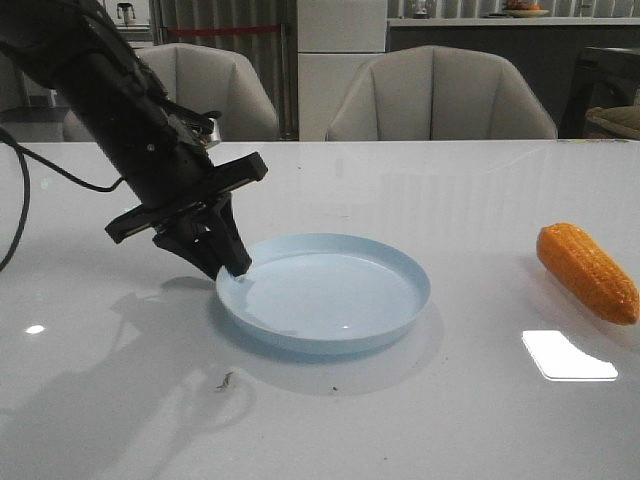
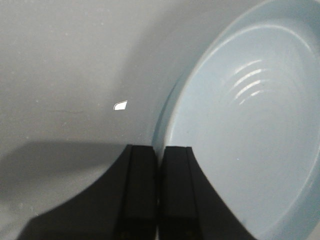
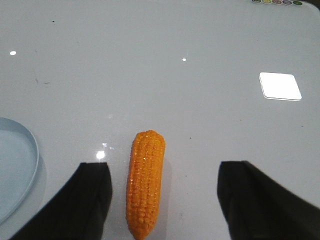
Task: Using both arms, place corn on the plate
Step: 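Lift the plate with the left gripper and set it mid-table, then open the left gripper and raise it away from the plate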
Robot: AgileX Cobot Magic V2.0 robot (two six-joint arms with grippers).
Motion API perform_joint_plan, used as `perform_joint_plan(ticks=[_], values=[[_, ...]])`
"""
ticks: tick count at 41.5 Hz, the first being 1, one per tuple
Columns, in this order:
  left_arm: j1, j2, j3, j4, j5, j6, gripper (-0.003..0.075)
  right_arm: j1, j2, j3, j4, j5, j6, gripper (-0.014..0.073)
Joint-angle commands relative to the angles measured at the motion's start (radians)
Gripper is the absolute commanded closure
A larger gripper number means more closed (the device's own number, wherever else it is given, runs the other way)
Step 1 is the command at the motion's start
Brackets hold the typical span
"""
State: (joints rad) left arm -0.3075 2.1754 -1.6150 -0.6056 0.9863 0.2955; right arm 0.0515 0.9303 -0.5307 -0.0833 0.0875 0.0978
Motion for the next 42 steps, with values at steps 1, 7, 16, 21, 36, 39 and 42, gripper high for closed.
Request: perform_joint_plan(ticks=[1,7,16,21,36,39,42], values=[[-0.003,-0.06,-0.037,-0.053,0.021,0.015,0.0573,-0.005,-0.009,-0.037,-0.008,-0.071,-0.005,0.0036],[-0.003,-0.06,-0.052,-0.053,0.036,0.015,0.0372,-0.005,-0.009,-0.037,-0.008,-0.071,-0.005,0.0036],[-0.003,-0.06,-0.115,-0.051,0.042,0.015,0.0229,-0.005,-0.009,-0.037,-0.008,-0.07,-0.005,0.0036],[0.008,-0.06,-0.18,-0.051,0.1,0.015,0.0248,-0.005,-0.009,-0.037,-0.008,-0.061,-0.005,0.0036],[0.048,-0.121,-0.356,-0.021,0.091,0.129,0.0336,-0.005,-0.009,-0.037,-0.008,-0.038,-0.005,0.0036],[0.048,-0.173,-0.356,0.004,0.031,0.155,0.0348,-0.005,-0.009,-0.037,-0.008,-0.038,-0.005,0.0036],[0.048,-0.237,-0.356,0.049,-0.023,0.155,0.0365,-0.005,-0.009,-0.037,-0.008,-0.038,-0.005,0.0036]])
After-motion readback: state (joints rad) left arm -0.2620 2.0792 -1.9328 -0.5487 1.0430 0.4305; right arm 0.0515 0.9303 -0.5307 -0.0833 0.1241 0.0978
